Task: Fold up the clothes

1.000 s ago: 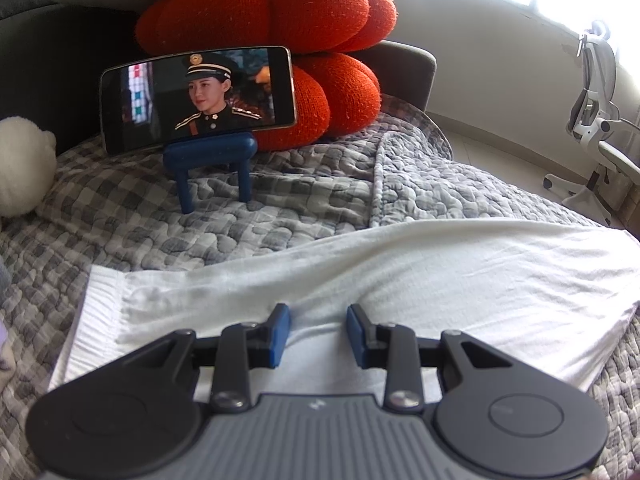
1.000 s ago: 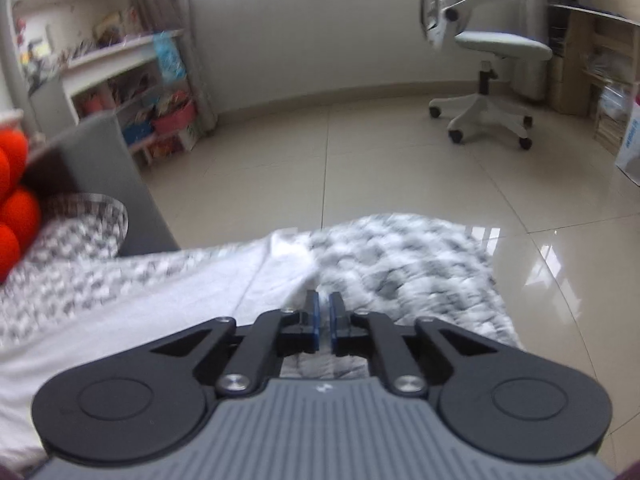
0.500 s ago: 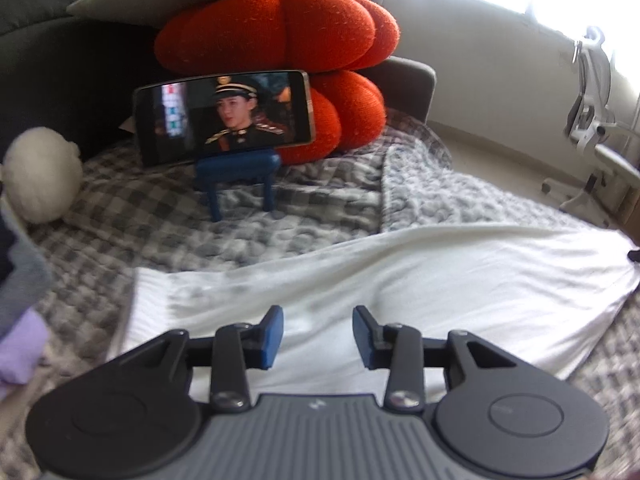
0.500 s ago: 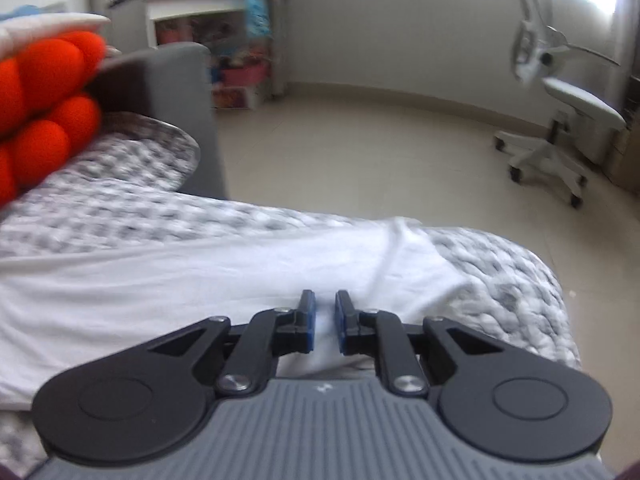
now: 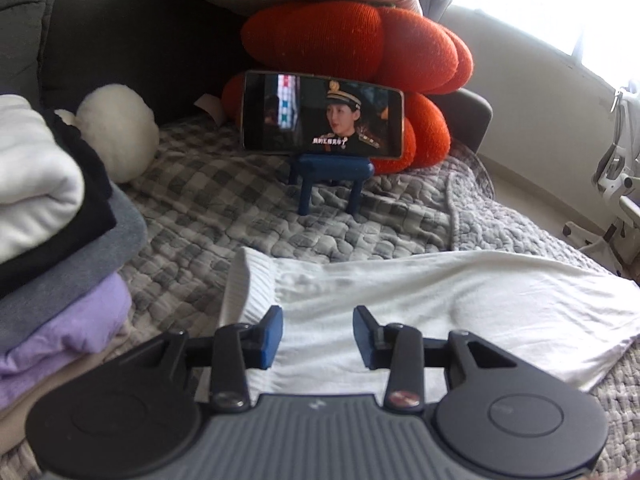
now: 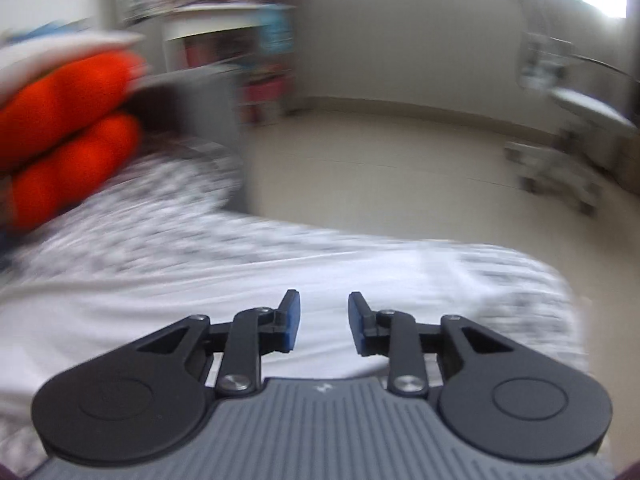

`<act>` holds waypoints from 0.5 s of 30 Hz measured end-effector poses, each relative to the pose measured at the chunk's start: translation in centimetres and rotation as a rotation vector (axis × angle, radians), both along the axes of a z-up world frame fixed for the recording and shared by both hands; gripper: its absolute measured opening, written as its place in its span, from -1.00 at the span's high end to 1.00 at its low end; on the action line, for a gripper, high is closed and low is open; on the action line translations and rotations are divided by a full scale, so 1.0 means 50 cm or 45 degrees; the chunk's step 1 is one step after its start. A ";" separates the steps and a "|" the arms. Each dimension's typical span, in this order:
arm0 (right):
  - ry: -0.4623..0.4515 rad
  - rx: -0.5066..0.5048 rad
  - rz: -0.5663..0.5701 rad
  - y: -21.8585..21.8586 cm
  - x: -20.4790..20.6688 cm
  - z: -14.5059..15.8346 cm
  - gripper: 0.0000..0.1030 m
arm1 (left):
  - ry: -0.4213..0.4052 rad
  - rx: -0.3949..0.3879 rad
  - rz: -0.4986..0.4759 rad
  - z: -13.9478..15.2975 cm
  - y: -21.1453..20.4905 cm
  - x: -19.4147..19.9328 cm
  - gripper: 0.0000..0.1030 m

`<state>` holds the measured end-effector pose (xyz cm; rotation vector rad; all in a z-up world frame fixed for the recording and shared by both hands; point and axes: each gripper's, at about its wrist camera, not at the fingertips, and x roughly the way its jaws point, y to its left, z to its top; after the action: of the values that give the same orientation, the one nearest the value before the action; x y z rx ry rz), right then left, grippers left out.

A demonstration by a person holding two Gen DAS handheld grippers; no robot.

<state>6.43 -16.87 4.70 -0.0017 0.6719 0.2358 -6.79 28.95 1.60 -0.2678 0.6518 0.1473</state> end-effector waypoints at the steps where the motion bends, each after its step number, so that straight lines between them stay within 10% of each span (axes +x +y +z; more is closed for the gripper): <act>1: 0.016 0.005 0.084 0.036 -0.009 -0.002 0.40 | 0.002 -0.006 -0.004 -0.001 -0.004 -0.007 0.23; 7: 0.043 -0.109 0.427 0.210 -0.061 -0.038 0.40 | 0.062 -0.020 0.005 -0.033 -0.001 -0.021 0.23; 15: 0.092 -0.065 0.281 0.197 -0.059 -0.044 0.36 | 0.056 -0.036 0.026 -0.016 0.013 -0.041 0.28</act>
<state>3.48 -7.00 2.51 -0.1175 0.7504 0.4327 -8.86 29.60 0.78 -0.2991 0.6953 0.1643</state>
